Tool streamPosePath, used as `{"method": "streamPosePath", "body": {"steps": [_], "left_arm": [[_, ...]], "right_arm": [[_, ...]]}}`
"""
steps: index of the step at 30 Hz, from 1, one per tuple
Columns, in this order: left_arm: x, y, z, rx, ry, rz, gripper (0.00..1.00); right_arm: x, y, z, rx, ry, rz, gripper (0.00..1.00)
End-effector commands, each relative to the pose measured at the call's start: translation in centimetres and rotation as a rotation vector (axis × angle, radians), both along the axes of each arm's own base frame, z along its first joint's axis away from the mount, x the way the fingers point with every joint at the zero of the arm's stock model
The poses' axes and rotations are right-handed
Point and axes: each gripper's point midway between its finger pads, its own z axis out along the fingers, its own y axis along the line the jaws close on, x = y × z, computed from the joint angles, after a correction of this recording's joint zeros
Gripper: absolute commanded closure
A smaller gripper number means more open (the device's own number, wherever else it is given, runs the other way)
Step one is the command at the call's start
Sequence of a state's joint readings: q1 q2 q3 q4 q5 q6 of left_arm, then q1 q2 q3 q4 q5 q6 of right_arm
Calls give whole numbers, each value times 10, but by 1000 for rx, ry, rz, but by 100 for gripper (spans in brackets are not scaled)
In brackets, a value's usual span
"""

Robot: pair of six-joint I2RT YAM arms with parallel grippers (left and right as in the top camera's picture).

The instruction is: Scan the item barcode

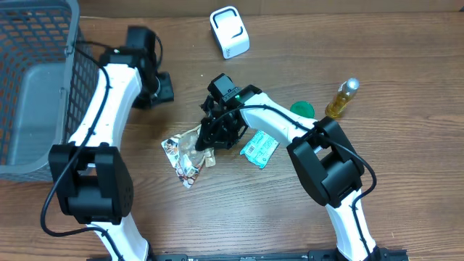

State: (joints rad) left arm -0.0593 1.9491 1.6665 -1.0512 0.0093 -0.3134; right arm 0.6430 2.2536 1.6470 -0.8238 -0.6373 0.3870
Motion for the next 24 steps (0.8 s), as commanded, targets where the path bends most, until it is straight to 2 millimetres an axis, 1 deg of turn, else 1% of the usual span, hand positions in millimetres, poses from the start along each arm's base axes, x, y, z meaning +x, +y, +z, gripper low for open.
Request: {"method": "streamPosePath", "body": {"steps": [1,2,3,4,8,24], "left_arm": [[10,24,11,66,-39,35,40],[11,27,11,72,-40,42,31],[10,30,11,72,-38,49,4],[10,33,10,72,-36,54,0],[10,38,10,71,-37,66,0],[11,38,10,71,-37,66,1]], "right_arm": [[8,-19,-12,-31,-8,4,75],[9,-22,-13,-40,-4,-2,75],[10,-24,-14,-47,-3,-7,75],[11,-26,-14,-52,-4,-11,75],[12,-27,-14,-51,-6,-13,75],[11,-27,-14,-54,-1,-14,75]]}}
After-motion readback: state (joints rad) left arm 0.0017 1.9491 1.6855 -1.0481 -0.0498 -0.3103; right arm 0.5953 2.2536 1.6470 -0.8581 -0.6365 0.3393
